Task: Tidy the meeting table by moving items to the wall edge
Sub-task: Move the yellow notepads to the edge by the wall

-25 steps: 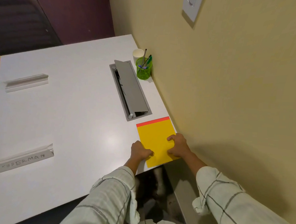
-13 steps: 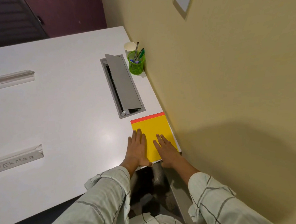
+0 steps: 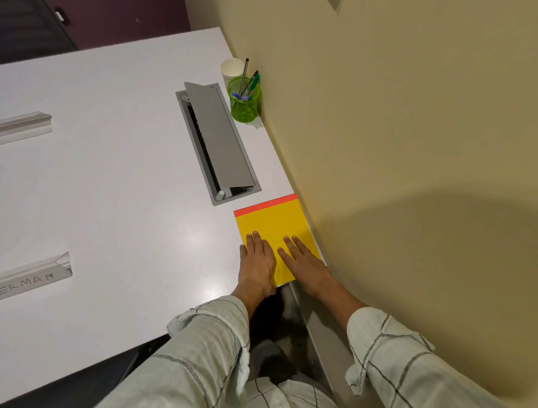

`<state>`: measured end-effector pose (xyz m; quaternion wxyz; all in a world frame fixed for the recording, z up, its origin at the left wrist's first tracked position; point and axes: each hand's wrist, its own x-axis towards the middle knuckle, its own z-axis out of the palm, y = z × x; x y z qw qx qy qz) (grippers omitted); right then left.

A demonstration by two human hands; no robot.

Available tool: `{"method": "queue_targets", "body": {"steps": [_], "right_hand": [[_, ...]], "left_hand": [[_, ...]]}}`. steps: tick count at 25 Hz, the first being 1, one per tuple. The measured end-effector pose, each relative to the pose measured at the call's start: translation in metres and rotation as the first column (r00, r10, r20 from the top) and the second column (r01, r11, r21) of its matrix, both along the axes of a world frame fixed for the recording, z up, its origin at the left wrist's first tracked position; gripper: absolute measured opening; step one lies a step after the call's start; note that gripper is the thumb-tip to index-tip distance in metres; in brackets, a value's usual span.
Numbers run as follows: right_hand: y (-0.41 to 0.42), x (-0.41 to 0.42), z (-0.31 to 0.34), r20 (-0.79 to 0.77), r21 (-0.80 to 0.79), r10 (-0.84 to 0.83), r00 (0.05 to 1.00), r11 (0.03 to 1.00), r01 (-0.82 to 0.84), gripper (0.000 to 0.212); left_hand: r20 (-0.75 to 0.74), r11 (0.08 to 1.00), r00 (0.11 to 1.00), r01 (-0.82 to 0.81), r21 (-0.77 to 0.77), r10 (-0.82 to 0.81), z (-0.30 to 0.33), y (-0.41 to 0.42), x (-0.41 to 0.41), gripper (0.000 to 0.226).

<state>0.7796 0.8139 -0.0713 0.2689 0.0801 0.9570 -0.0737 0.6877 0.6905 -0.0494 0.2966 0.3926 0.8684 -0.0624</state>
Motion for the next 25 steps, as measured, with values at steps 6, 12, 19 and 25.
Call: {"method": "queue_targets", "body": {"steps": [6,12,19,25], "right_hand": [[0.011,0.005,0.004,-0.022,-0.012,0.026,0.999,1.0,-0.026,0.095],[0.016,0.004,0.009,-0.02,-0.014,0.034,0.999,0.999,-0.034,0.094],[0.02,0.009,0.011,-0.024,-0.027,0.029,0.999,0.999,-0.03,0.095],[0.021,0.01,0.011,-0.024,-0.037,0.02,1.0,0.999,-0.021,0.095]], "left_hand": [[0.017,0.998,1.0,-0.024,0.053,0.023,-0.002,0.003,0.007,0.121],[0.006,0.998,1.0,-0.002,0.068,0.002,-0.007,0.003,0.006,0.124],[-0.066,0.998,0.996,0.064,0.029,-0.062,-0.009,0.007,0.005,0.133],[-0.103,0.996,0.991,0.091,0.008,-0.09,-0.01,0.005,0.005,0.128]]}}
